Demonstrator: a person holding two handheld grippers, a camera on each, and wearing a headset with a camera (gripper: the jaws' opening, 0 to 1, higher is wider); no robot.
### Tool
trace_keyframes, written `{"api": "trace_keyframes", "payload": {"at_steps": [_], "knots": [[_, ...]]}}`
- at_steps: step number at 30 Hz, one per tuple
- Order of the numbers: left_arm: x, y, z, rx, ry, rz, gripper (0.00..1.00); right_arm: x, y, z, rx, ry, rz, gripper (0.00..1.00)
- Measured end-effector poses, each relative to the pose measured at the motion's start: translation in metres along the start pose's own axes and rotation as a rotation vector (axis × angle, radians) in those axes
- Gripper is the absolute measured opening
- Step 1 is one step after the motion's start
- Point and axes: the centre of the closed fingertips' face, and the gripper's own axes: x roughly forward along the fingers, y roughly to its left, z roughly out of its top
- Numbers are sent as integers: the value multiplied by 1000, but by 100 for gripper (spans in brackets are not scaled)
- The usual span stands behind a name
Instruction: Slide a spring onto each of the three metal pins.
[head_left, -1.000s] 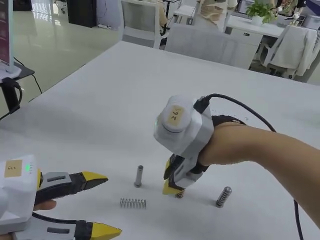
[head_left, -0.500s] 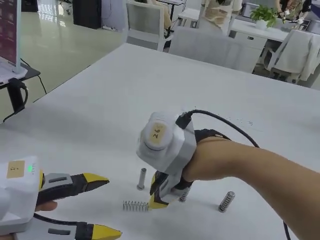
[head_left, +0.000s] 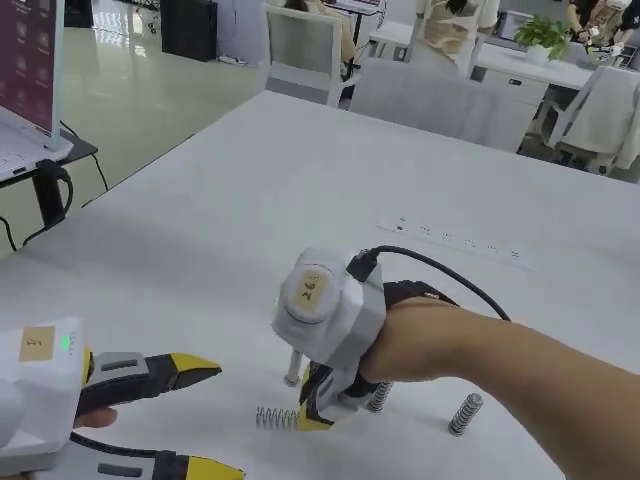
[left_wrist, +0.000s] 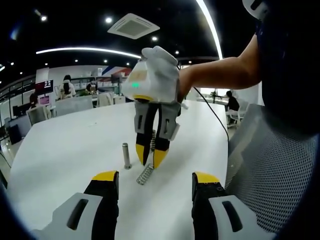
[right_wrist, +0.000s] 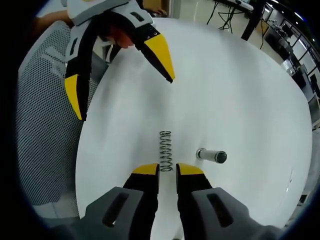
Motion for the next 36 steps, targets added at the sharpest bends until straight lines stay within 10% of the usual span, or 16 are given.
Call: {"api": "trace_keyframes", "payload": {"at_steps": [15,36], "knots": [[3,-1,1,7,4,-3,53,5,4,-3,-19,4,-1,8],[17,-16,14,46,-11,-66,36,-49,43,6,-55,-61,46,8]]}}
